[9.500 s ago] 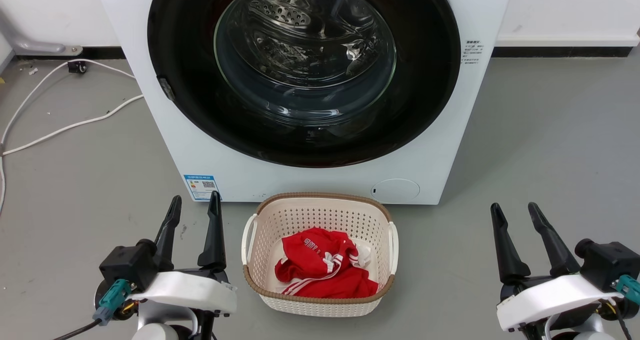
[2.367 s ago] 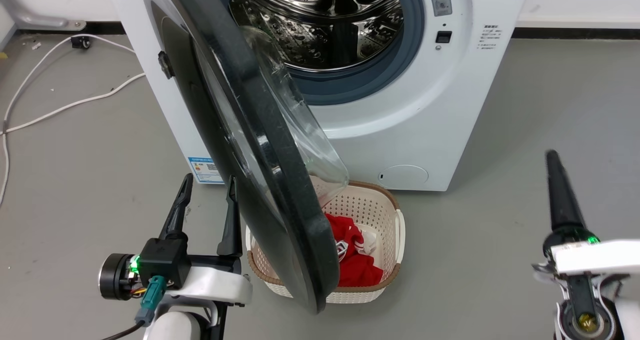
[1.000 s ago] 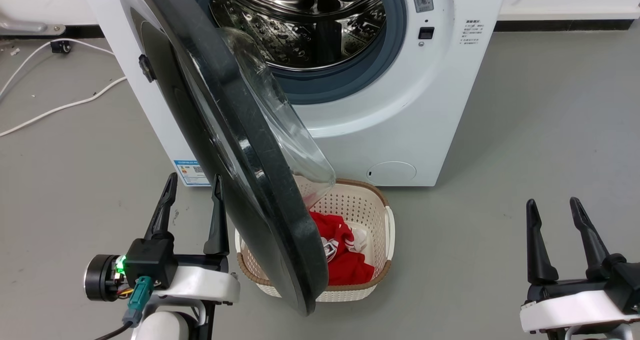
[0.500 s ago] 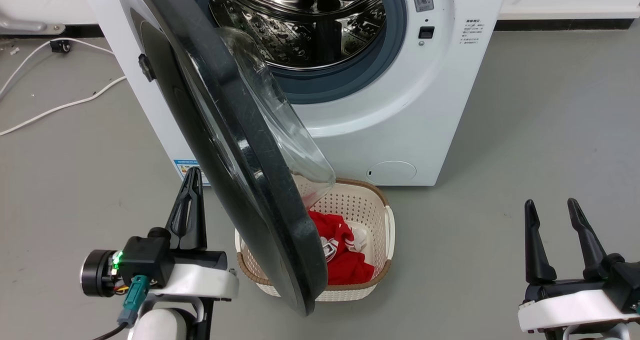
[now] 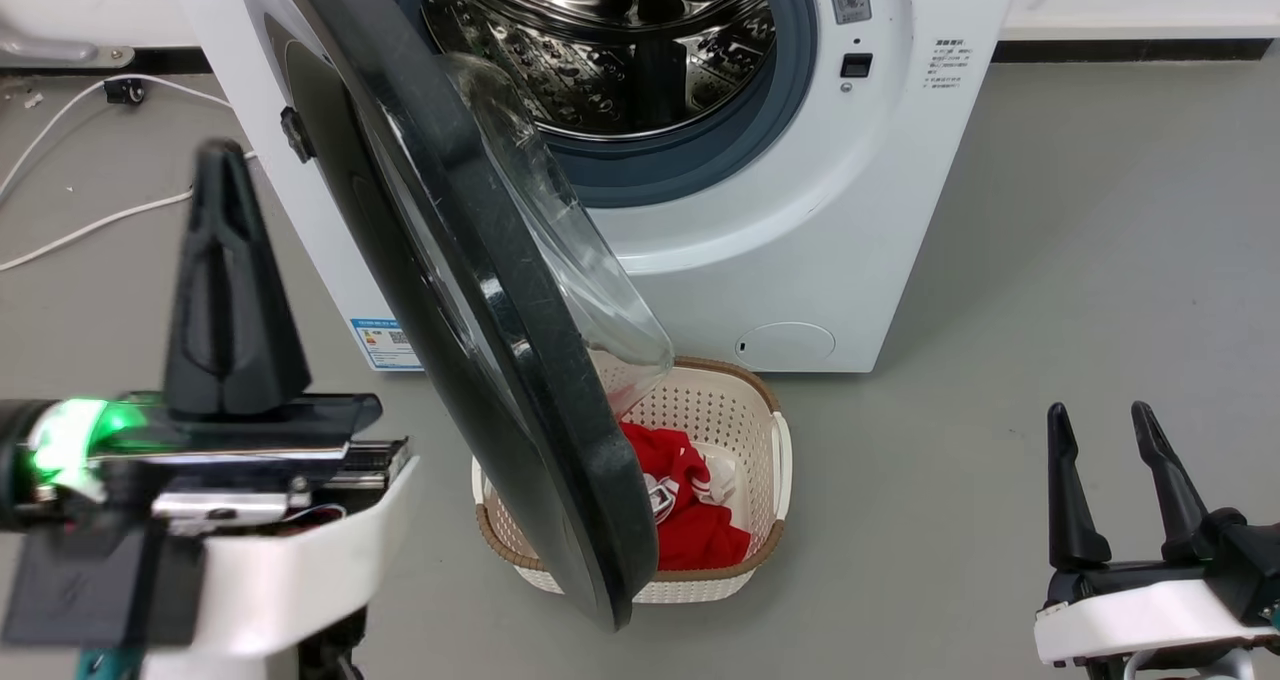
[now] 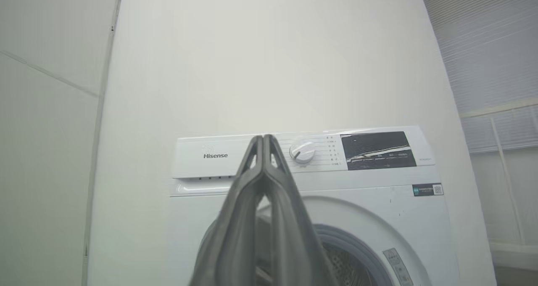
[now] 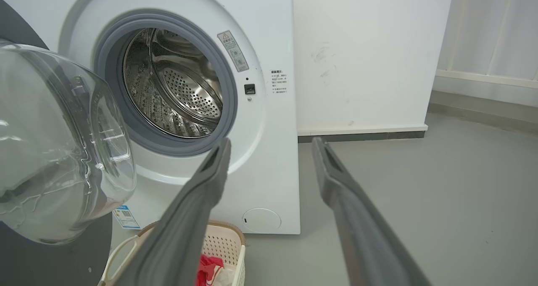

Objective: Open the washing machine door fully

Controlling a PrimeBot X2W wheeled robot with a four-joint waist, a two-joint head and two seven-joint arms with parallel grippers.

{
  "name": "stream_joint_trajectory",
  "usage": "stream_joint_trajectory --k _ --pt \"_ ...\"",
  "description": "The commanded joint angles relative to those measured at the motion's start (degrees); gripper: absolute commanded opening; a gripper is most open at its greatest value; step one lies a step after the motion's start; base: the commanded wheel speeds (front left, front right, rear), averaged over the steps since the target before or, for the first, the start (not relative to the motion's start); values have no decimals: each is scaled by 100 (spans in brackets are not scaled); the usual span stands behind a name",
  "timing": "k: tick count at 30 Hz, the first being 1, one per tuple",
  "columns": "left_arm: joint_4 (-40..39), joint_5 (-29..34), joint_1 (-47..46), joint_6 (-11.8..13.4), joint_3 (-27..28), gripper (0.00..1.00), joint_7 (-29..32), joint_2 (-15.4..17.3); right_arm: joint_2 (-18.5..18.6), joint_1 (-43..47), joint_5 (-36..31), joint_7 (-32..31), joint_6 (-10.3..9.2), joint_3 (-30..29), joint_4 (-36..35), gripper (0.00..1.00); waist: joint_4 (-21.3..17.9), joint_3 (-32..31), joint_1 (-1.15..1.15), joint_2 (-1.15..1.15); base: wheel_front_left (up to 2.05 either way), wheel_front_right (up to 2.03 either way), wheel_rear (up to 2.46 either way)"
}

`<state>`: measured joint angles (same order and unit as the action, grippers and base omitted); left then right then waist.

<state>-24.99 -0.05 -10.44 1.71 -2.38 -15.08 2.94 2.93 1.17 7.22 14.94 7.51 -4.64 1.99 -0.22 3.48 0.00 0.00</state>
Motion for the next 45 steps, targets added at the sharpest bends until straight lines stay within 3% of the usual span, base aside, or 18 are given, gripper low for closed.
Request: stream_joint_trajectory --k 1,8,13,20,25,35,45 --pt "-249 61 -101 39 -36 0 -12 3 -11 -91 17 29 -4 8 13 100 -2 -4 0 0 0 0 0" --pt "-1413 276 -369 -3 -437 0 -11 126 -11 -116 55 30 -4 30 58 100 -32 -12 0 0 0 0 0" --pt "-1530 300 -266 -181 -1180 0 -11 221 -11 -86 82 25 -4 38 95 100 -44 -57 0 0 0 0 0" --pt "-558 90 422 -543 -2436 0 -12 324 -10 -5 120 25 -4 82 144 100 -68 -161 0 0 0 0 0" --pt "393 -84 1069 -664 -2954 0 -12 484 -10 33 143 25 -4 95 179 100 -73 -181 0 0 0 0 0" --pt "2053 -266 1386 -617 -2982 0 -13 529 -10 -17 216 25 -4 118 212 100 -12 -72 0 0 0 0 0" --pt "2517 -295 731 -499 -2862 0 -13 235 -10 -136 270 25 -4 209 265 100 -30 52 0 0 0 0 0"
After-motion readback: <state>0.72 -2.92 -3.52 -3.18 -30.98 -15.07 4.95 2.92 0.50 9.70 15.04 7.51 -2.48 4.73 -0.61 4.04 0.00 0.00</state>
